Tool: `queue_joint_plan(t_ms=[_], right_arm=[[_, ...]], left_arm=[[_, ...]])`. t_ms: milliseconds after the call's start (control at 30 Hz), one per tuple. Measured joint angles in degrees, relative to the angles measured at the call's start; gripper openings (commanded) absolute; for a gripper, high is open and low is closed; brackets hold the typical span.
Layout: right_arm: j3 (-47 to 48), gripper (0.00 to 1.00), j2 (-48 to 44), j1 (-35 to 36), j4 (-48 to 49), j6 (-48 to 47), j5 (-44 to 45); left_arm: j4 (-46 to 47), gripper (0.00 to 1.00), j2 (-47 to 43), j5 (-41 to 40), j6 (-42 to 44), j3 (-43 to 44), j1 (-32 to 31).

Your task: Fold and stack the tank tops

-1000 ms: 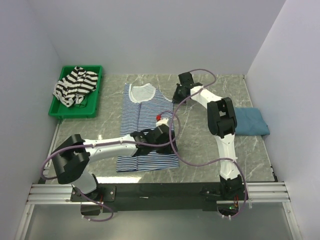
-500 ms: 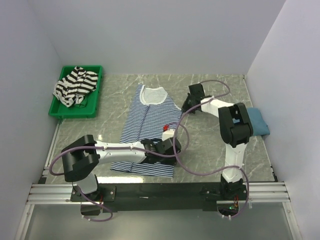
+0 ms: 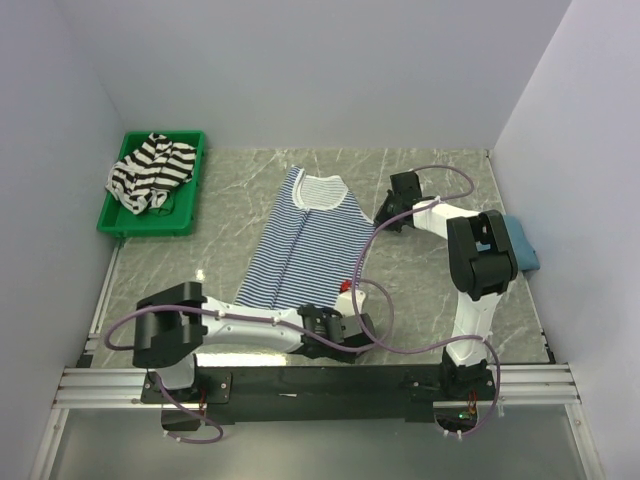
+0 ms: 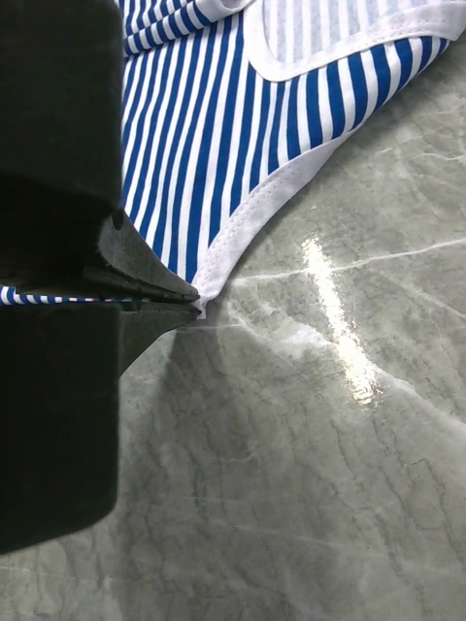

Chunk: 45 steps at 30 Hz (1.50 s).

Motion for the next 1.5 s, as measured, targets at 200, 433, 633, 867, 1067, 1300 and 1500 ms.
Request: queue_joint_plan(t_ms=[200,433,633,867,1067,1300,1500], right_arm=[[0.0,0.0,-0.3,0.0,-0.6,-0.5,0.4],[-0.3,0.0,-1.1,-0.1,-1.2,-1.1,0.8],[-0.4,0.0,-2.2,-1.6,-2.1,-2.2,0.9],[-0.4,0.0,-4.7,-4.4,-4.8,-4.1,2.6],[0.9,0.0,-5.7,-3.7,-7.3,-5.7,4.2],[8.5,0.0,-4.2,2.0,-10.1,-6.0,5.7],[18.5,0.0,1.6,8.1,-12.2,-5.7,7.3]], left_arm=[[-1.4,0.4,4.9,-1.2,-0.5,2.0,-1.4],[-4.6,0.12,6.8,-4.3,-2.1,4.7,-2.0],[-5.0,0.01,7.0,-5.2,-1.5,5.6,-3.2],[-0.2,0.01,1.6,-4.9,-0.7,3.4,-3.4],[4.0,0.01,-7.9,-4.0,-1.9,-2.1,-0.8],[5.0,0.01,-18.9,-3.8,-7.1,-13.2,4.8],[3.0,0.01,-27.6,-4.3,-12.8,-21.2,9.2]])
